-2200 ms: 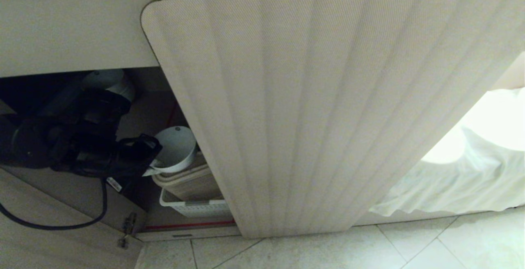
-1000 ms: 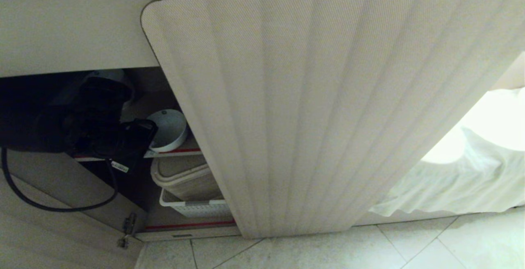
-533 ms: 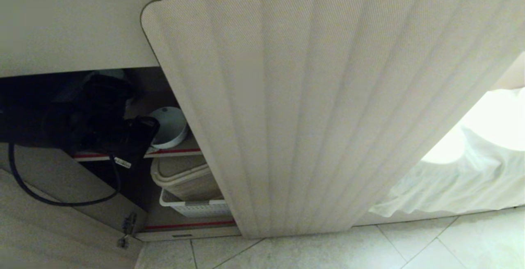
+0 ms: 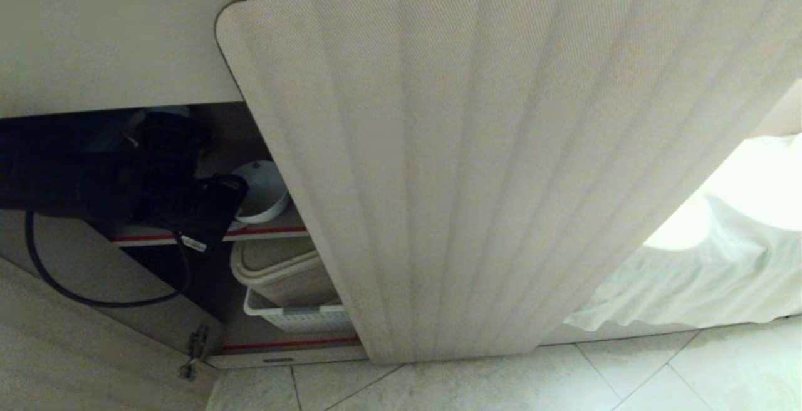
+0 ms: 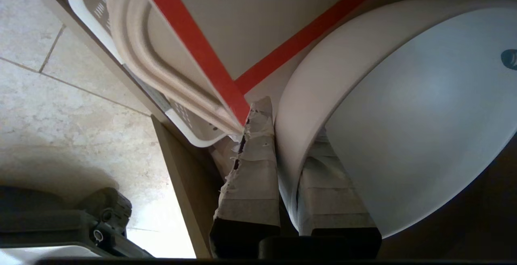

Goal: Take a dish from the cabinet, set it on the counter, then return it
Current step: Put it back into the cabinet

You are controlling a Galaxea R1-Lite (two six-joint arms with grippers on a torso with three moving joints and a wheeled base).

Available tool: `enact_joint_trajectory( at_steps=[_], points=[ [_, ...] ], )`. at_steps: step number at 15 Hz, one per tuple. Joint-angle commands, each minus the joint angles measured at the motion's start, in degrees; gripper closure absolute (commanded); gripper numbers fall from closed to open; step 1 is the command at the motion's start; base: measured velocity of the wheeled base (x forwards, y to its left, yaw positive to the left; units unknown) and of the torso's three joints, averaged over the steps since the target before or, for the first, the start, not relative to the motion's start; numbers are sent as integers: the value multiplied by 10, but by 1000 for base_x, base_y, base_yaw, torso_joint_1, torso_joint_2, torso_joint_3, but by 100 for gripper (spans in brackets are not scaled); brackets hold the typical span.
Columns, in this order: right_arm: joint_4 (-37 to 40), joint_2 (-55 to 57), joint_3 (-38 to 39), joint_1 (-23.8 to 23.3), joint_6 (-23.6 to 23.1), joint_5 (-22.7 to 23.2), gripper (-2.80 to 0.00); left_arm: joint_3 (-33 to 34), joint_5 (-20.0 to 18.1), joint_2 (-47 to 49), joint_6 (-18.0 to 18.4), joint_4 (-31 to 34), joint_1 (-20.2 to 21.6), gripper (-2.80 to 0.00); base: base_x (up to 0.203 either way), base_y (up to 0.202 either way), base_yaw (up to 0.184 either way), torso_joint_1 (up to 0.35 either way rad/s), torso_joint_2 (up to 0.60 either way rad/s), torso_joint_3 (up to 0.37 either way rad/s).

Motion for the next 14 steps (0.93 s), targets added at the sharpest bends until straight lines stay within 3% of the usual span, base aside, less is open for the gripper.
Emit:
enact_joint_trajectory(
  at_steps=[1, 14],
  points=[
    [0, 0, 0, 0, 0, 0, 0, -11, -1, 12, -4, 7, 0, 0, 0, 0, 0, 0, 0, 0],
    [0, 0, 0, 1, 0, 0, 0, -50, -71, 27, 16, 43, 21, 0, 0, 0, 0, 0, 0, 0]
  ],
)
